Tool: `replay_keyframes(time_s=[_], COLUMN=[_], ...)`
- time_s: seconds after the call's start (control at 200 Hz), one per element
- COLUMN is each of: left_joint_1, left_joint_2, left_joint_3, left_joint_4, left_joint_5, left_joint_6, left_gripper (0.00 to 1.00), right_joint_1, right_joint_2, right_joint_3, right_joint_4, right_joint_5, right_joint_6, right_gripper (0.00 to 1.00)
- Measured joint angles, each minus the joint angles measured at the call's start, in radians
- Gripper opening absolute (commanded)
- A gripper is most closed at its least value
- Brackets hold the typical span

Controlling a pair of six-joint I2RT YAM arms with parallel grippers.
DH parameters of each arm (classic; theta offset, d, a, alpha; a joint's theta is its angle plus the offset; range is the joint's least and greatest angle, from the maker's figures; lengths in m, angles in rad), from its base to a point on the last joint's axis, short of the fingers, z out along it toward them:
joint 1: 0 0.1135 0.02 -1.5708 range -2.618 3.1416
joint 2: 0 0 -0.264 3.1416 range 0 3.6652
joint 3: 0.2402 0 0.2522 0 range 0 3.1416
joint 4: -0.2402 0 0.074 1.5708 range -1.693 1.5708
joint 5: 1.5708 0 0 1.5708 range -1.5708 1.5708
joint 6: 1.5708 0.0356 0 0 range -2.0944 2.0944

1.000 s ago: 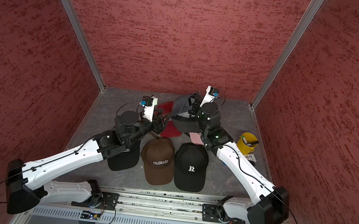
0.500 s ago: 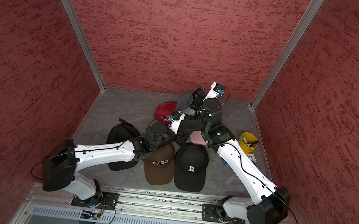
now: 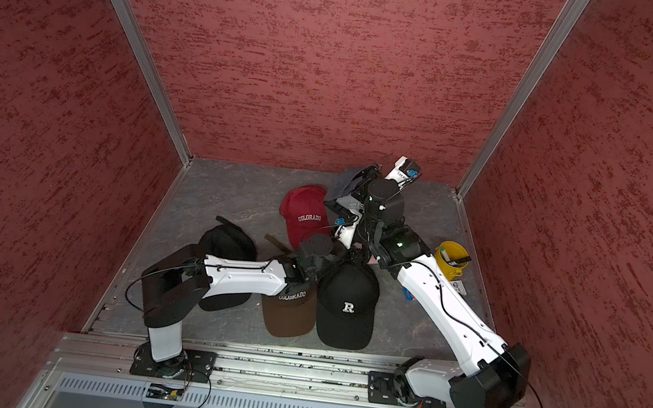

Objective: Open the adjustable buckle of the baseball cap
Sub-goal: Place the baseball cap at the center of the board.

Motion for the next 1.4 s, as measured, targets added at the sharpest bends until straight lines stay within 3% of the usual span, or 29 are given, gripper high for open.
replay_keyframes(time_s=[0.125, 0.456, 0.847, 1.257, 1.398], left_joint_1=[-0.002, 0.008, 0.019, 0.019, 0.034], left_joint_2=[0.044, 0.102, 0.105, 0.003, -0.059], left_joint_3=[0.045, 0.101, 0.098, 0.011, -0.018], left_joint_4=[0.014, 0.016, -0.018, -0.102, -0.151], left_joint_5=[-0.036, -0.081, -0.061, -0.054, -0.002], left_joint_6=[0.014, 0.032, 0.043, 0.069, 0.069], left_gripper=[0.72, 0.56, 0.00, 0.00, 0.00], right_joint_1=[0.001, 0.008, 0.008, 0.010, 0.010], right_joint_2=[-0.005, -0.013, -0.036, -0.043, -0.065], right_joint_3=[0.000, 0.000, -0.009, -0.063, -0.103], right_joint_4=[-0.012, -0.026, -0.026, 0.019, 0.072], right_joint_5=[0.016, 0.035, 0.043, 0.029, -0.020], right_joint_6=[0.029, 0.066, 0.070, 0.021, -0.040], right_gripper=[0.00, 0.00, 0.00, 0.00, 0.14])
